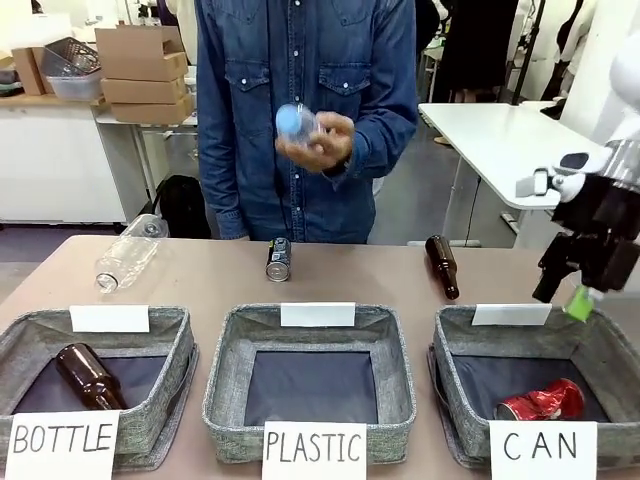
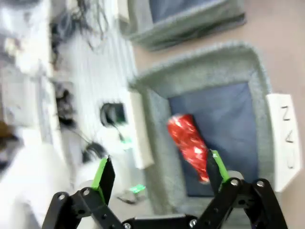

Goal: Sort the can waste into the basket.
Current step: Pick up the can waste from the table and place it in the right Fabric basket.

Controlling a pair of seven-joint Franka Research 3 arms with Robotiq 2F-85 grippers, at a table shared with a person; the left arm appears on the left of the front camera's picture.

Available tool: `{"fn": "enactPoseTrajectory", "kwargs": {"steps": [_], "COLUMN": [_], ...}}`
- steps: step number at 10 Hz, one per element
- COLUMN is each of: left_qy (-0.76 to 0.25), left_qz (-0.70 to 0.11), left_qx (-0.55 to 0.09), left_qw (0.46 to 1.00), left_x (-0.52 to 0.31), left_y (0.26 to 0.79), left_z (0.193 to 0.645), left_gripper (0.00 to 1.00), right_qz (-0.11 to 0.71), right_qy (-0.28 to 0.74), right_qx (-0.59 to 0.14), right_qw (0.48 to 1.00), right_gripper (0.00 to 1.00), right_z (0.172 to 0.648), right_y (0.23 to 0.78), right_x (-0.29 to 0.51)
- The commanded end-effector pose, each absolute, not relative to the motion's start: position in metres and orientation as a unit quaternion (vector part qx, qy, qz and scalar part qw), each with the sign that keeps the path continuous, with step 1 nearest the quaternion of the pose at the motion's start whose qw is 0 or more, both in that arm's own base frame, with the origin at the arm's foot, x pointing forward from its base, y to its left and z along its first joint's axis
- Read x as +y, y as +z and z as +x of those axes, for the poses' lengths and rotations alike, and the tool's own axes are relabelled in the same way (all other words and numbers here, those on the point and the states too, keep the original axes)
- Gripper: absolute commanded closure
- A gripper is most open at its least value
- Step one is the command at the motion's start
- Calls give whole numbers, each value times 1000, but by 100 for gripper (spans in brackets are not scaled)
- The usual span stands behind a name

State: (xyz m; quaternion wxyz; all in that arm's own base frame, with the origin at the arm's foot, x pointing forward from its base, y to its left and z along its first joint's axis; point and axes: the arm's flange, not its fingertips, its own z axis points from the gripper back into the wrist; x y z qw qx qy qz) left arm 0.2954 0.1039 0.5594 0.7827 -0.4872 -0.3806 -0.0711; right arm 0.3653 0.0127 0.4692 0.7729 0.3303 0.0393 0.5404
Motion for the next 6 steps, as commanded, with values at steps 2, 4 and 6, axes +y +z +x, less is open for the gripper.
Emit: {"fn": "enactPoseTrajectory", "kwargs": {"steps": [2, 4, 6], "left_qy": [-78, -78, -78], "left_qz": [-491, -491, -491], "left_qx": [-390, -390, -390], "left_qw": [775, 775, 775], "left_x": [103, 103, 103], "left_y": [560, 560, 560], "left_z": [297, 297, 297], "left_gripper": [0, 0, 0], "right_qz": [641, 718, 750], "right_qy": [109, -41, -150], "right_qx": [-6, -73, -141], "right_qw": [760, 692, 629], "right_gripper": [0, 0, 0], "right_z": [398, 408, 415], "right_y": [516, 523, 519], "right_x": [-4, -25, -41]}}
